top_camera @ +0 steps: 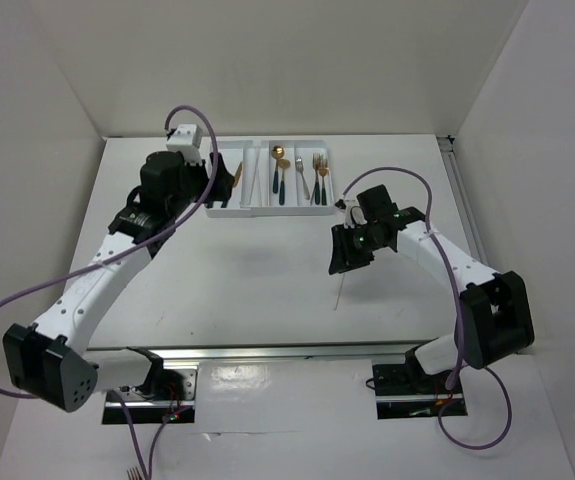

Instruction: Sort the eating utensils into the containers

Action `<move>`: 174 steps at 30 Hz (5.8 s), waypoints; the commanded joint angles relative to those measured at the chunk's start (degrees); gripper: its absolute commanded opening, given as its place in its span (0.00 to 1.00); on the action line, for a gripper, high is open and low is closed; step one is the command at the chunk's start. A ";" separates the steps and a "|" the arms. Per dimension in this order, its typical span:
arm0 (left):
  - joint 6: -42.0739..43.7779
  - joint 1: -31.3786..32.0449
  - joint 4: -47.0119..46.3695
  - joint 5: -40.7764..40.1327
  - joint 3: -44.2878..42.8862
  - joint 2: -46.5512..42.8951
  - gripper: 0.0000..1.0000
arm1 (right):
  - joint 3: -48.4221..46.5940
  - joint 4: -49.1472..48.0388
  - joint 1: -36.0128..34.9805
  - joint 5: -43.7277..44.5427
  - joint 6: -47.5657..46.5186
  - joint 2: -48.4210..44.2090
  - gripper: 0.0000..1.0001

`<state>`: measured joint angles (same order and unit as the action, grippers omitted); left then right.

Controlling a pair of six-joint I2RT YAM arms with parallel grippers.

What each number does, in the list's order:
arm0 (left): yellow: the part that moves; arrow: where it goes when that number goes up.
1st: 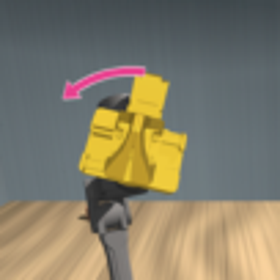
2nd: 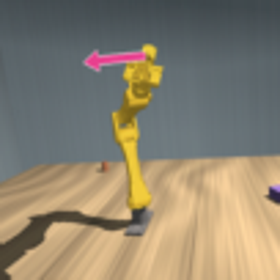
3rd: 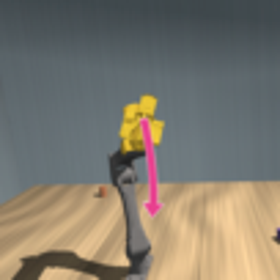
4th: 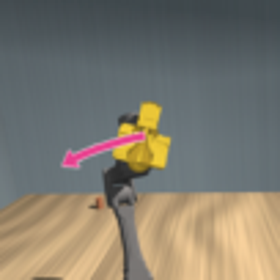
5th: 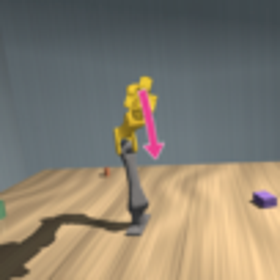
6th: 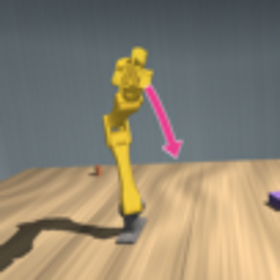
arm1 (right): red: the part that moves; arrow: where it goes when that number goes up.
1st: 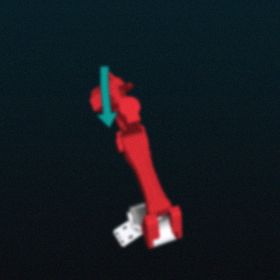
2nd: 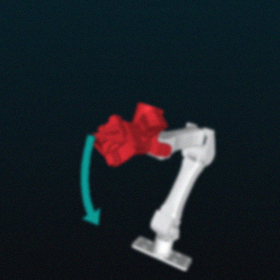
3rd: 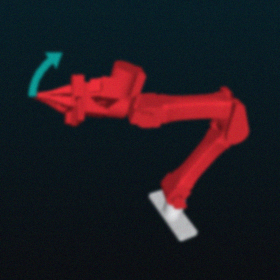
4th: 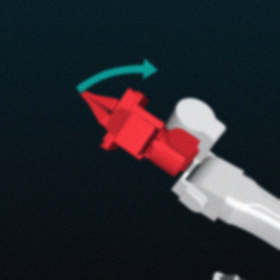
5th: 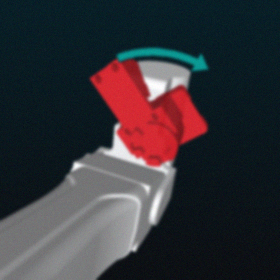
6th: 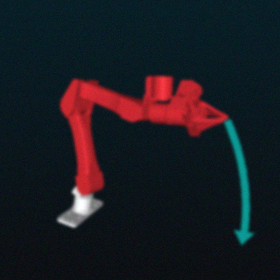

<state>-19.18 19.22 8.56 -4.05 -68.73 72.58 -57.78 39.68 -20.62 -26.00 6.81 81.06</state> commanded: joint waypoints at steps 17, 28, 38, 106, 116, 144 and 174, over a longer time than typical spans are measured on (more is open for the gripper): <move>7.14 0.99 6.47 -4.82 3.51 -11.49 1.00 | 1.00 9.01 4.09 4.81 7.69 12.36 0.46; 6.96 0.46 6.47 -5.97 5.18 -12.02 1.00 | -6.46 7.34 4.63 5.52 8.22 20.98 0.36; 5.82 -1.91 5.42 -4.73 5.18 -9.91 1.00 | -8.22 7.34 4.63 8.33 9.45 22.82 0.38; 6.35 -11.14 4.10 -5.44 9.93 -16.59 1.00 | -11.83 9.02 3.13 25.56 4.88 38.21 0.26; 6.35 -11.14 4.10 -5.97 9.93 -16.59 1.00 | -9.28 7.25 3.13 23.72 5.50 37.07 0.00; 3.71 -11.14 5.15 0.36 9.93 -14.47 1.00 | -17.28 -0.47 -1.69 7.90 1.01 13.34 0.00; 7.67 -11.14 8.05 -5.43 7.74 -16.06 1.00 | -74.77 -27.36 -2.67 -7.93 12.79 60.89 0.00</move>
<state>-13.19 8.38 17.10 -7.77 -57.76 57.76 -131.66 21.96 -23.09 -33.63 18.52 142.76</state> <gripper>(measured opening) 0.999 0.021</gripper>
